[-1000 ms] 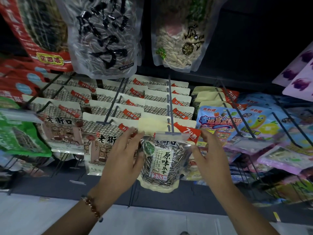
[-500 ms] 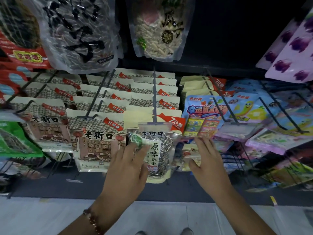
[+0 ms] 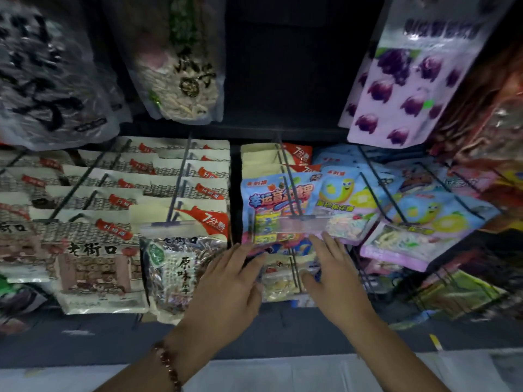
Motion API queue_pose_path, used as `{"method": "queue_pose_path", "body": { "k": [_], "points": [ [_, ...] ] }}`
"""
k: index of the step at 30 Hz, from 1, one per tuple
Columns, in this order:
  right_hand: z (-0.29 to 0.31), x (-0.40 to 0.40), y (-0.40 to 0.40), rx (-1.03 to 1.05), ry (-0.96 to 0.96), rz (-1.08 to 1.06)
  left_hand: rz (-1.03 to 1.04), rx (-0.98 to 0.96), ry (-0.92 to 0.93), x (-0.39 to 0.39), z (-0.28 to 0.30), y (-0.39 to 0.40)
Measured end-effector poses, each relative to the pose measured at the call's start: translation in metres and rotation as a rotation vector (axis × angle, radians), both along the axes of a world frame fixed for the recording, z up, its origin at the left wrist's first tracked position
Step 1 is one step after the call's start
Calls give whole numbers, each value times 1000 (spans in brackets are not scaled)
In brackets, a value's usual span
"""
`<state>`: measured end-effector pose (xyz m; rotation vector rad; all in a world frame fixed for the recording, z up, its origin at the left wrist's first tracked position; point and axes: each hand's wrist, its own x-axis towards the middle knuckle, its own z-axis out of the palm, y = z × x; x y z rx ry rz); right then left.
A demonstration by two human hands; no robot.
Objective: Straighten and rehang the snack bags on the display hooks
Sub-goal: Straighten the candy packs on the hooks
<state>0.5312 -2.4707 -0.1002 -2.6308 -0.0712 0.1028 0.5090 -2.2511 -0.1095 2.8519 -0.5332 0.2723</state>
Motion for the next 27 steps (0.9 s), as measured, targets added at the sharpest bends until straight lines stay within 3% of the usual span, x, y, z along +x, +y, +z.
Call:
{"method": "queue_pose_path", "body": {
  "k": [16, 22, 27],
  "points": [
    [57, 97, -36, -26, -230, 184, 260, 84, 0, 88, 70, -36],
    [58, 121, -19, -112, -278, 218, 263, 137, 85, 115, 73, -38],
    [54, 129, -19, -98, -355, 139, 217, 76, -28, 115, 69, -32]
  ]
}}
